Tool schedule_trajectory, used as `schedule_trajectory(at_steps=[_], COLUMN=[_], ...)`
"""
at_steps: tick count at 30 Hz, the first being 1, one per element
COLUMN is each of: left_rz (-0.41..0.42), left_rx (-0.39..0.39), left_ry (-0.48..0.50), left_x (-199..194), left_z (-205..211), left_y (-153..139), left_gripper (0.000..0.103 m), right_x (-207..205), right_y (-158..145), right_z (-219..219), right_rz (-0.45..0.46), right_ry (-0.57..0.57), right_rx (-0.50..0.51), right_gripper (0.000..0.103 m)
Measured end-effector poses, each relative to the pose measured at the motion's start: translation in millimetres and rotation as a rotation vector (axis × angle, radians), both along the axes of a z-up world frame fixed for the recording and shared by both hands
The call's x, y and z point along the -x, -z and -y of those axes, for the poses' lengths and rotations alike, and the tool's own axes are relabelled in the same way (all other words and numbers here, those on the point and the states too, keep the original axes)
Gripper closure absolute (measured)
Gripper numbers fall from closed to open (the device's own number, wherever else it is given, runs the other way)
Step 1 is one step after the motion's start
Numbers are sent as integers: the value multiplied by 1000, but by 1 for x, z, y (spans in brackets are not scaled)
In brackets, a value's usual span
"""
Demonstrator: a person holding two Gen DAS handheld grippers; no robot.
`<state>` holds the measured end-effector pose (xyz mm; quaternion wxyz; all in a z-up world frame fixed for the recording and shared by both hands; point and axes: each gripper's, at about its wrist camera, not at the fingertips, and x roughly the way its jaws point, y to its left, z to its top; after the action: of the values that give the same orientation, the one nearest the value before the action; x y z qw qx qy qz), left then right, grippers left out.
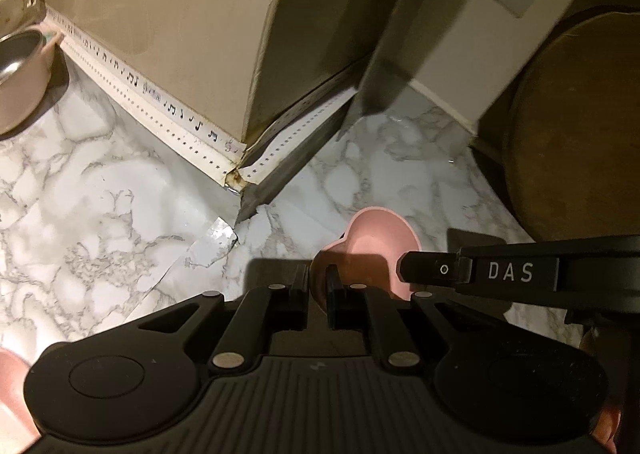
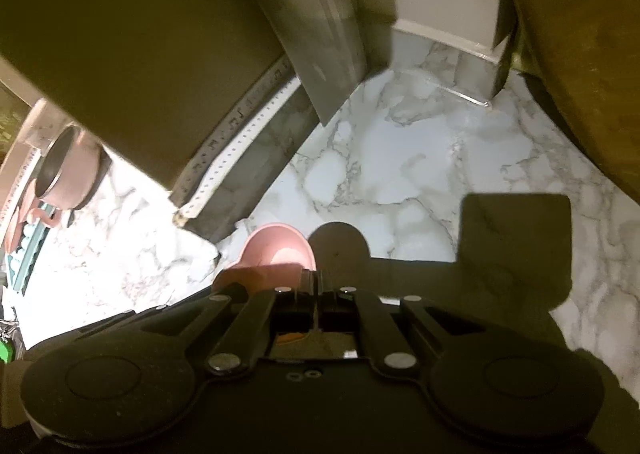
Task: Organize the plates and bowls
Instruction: 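Lift the heart-shaped bowl with both tools and carry it over the cream bowl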
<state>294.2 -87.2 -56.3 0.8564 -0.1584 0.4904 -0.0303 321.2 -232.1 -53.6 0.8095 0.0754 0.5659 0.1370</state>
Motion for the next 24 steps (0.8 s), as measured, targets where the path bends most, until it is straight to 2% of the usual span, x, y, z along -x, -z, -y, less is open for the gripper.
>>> schedule_trajectory(at_steps=[17,24], left_rz=[119,134], left_rx=[4,8], left_ry=[115,191], left_x=[73,107], left_z=[10,20], left_y=[-80,-96], left_gripper=[95,95], right_x=[87,126], right_y=[-86,-101], right_z=[13,20], right_rz=[157,190], right_ry=[65,114], right_rx=[27,23], right_gripper=[102,102])
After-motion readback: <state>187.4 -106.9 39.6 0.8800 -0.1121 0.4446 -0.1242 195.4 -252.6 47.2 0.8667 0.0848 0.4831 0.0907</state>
